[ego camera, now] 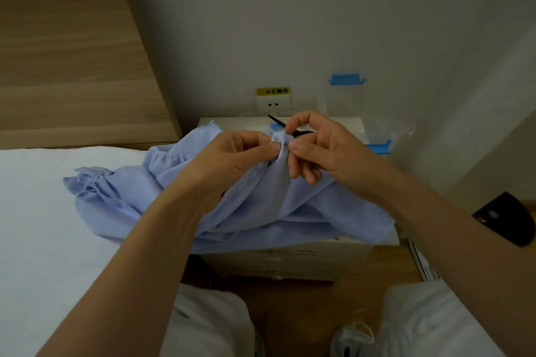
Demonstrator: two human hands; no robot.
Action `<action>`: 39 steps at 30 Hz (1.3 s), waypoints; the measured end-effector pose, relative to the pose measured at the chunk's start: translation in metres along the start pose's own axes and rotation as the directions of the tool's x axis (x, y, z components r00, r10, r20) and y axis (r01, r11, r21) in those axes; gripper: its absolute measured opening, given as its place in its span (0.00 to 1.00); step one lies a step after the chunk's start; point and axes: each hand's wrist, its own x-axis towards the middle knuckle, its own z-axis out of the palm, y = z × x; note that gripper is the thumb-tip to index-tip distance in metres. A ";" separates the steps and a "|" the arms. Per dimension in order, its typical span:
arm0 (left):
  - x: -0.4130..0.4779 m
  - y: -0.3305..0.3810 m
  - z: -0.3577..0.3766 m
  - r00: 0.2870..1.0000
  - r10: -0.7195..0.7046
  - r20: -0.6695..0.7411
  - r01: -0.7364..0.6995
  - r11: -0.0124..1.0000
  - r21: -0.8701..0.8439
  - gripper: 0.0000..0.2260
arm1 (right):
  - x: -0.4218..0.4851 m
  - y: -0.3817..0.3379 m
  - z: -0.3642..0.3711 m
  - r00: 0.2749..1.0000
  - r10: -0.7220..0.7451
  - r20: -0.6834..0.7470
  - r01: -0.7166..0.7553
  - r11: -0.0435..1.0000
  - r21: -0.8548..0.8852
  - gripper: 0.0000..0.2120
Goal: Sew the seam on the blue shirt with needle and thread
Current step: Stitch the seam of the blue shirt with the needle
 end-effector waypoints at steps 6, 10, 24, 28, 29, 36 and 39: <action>0.001 -0.001 0.003 1.000 -0.013 -0.008 0.013 0.999 -0.036 0.07 | 0.001 0.003 0.001 1.000 -0.001 -0.011 0.001 1.000 0.022 0.04; 0.002 -0.002 0.000 0.992 0.017 -0.124 -0.008 0.997 0.074 0.10 | 0.005 0.009 0.002 0.961 -0.172 -0.216 0.126 0.970 -0.208 0.05; 0.010 -0.013 0.003 0.981 0.015 -0.191 0.026 0.978 0.209 0.13 | 0.008 0.004 0.018 0.767 -0.633 -0.102 0.449 0.643 -0.621 0.04; 0.008 -0.015 0.003 0.965 0.031 -0.260 0.024 0.979 0.205 0.14 | 0.006 -0.001 0.015 0.856 -0.489 -0.171 0.394 0.829 -0.398 0.02; 0.007 -0.013 0.002 0.967 0.023 -0.254 0.029 0.980 0.198 0.15 | 0.005 -0.001 0.013 0.885 -0.424 -0.192 0.358 0.884 -0.302 0.03; 0.007 -0.006 -0.004 0.988 0.011 -0.153 0.019 0.981 0.191 0.19 | 0.003 -0.004 0.004 0.908 -0.214 -0.360 0.232 0.973 0.005 0.06; 0.007 -0.003 -0.007 0.991 -0.011 -0.135 0.036 0.982 0.184 0.17 | 0.002 -0.006 -0.001 0.909 -0.174 -0.378 0.206 0.977 0.046 0.06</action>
